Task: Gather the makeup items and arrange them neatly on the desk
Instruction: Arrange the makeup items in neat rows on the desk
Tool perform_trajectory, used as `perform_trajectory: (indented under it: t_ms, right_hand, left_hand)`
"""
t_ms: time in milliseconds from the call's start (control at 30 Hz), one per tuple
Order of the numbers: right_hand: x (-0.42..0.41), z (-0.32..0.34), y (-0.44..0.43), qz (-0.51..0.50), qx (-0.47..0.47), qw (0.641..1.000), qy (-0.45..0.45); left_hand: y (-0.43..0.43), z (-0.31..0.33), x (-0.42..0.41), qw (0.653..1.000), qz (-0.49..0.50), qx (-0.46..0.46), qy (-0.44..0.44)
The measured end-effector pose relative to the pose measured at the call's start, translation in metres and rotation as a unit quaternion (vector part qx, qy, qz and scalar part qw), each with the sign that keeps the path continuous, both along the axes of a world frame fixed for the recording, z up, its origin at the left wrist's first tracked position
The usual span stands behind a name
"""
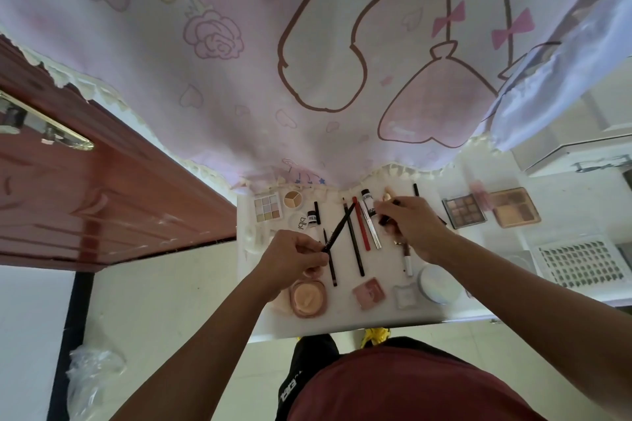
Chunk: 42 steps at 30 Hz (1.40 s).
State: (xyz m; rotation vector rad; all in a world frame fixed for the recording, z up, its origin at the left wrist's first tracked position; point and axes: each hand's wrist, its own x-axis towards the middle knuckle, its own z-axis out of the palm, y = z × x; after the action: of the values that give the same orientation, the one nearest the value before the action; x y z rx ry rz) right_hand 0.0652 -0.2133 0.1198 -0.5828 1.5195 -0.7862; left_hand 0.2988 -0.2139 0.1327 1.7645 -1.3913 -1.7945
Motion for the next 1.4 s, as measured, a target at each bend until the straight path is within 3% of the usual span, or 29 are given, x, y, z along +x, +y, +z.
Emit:
perform_trajectory:
  t_ms: [300,433,533,667,933,1067,1267,1400]
  right_hand:
    - [0.034,-0.017,-0.009,0.074,0.017,0.995,-0.057]
    - [0.043,-0.027,-0.020,0.080,0.021,0.996,-0.021]
    - [0.043,-0.039,-0.036,0.103,0.005,0.992,0.072]
    - [0.050,-0.069,-0.054,0.241,0.012,0.937,0.253]
    - [0.088,-0.108,-0.062,0.378,0.055,0.836,0.395]
    - [0.091,-0.113,-0.064,0.366,0.084,0.834,0.405]
    - [0.082,-0.109,-0.090,0.285,0.080,0.876,0.381]
    - [0.091,-0.108,-0.117,0.283,0.063,0.866,0.408]
  left_hand:
    - [-0.005,-0.011,-0.003,1.000,0.026,-0.007,-0.012]
    - [-0.006,-0.014,-0.003,1.000,0.015,-0.001,-0.023]
    - [-0.011,-0.016,0.009,0.999,0.014,-0.006,-0.052]
    - [-0.018,-0.022,0.037,0.994,0.037,-0.034,-0.092]
    - [-0.019,-0.024,0.077,0.989,0.070,-0.040,-0.122]
    - [-0.024,-0.025,0.085,0.990,0.069,-0.037,-0.118]
    - [-0.036,-0.024,0.098,0.992,0.070,-0.034,-0.102]
    - [-0.039,-0.024,0.108,0.992,0.075,-0.026,-0.094]
